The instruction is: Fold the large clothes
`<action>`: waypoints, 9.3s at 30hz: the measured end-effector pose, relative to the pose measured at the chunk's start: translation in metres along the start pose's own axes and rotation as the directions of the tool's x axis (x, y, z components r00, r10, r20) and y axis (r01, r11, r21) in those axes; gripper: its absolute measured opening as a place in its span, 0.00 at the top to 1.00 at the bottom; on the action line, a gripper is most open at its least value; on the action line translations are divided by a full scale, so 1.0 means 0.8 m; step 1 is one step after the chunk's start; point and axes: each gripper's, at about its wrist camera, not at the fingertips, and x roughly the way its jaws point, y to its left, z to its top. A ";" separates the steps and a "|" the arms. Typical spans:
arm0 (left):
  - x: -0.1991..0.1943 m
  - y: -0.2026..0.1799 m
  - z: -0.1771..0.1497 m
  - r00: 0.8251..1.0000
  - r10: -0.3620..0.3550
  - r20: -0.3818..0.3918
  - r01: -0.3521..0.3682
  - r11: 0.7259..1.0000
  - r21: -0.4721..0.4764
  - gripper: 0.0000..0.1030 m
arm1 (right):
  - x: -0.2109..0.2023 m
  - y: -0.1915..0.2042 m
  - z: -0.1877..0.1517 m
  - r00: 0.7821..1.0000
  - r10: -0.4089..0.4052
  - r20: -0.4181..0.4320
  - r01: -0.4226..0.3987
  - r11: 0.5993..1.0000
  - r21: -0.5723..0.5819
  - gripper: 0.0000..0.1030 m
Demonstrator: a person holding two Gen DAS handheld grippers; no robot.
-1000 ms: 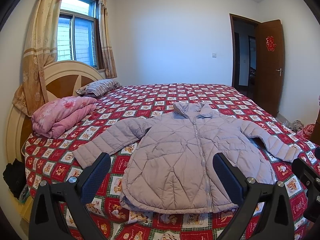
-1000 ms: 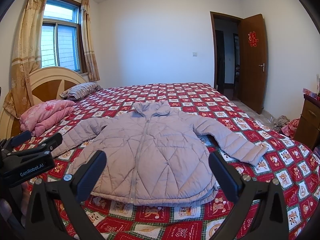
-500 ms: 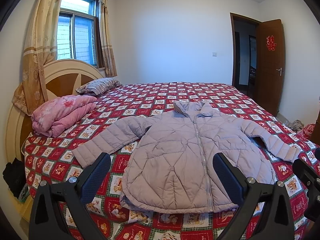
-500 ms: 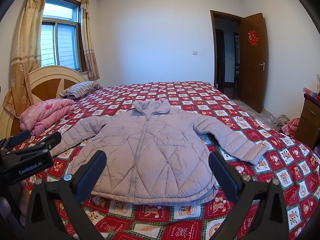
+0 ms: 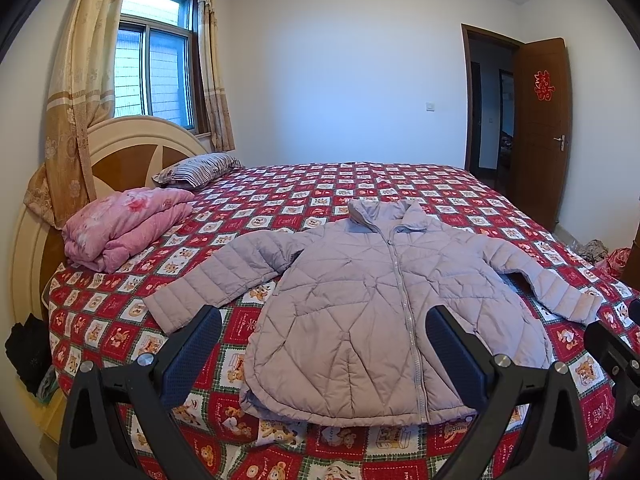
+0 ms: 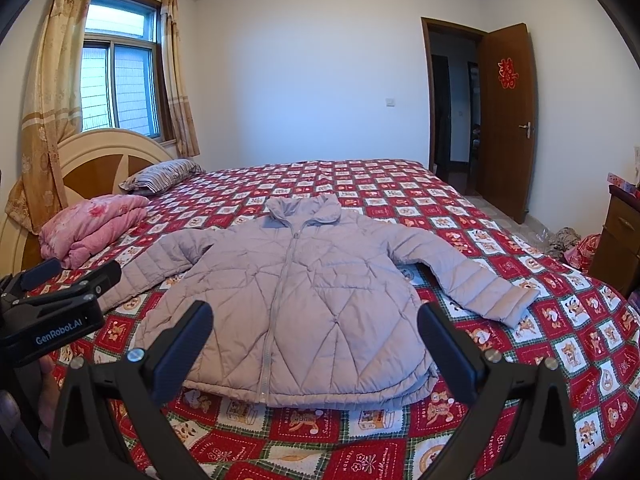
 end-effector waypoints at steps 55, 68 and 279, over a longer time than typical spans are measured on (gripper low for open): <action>0.480 0.025 -0.036 0.917 0.242 -0.317 -0.218 0.970 0.108 0.01 | 0.270 -0.404 -0.067 0.777 -0.407 -0.480 0.569 0.781 0.258 0.30; 0.459 0.042 -0.012 0.919 0.204 -0.338 -0.184 0.979 0.091 0.01 | 0.277 -0.416 -0.037 0.773 -0.473 -0.423 0.587 0.787 0.192 0.88; 0.373 -0.007 0.111 0.998 0.061 -0.033 -0.058 0.994 0.091 0.88 | 0.364 -0.108 0.006 0.988 0.009 -0.155 -0.011 1.000 -0.012 0.15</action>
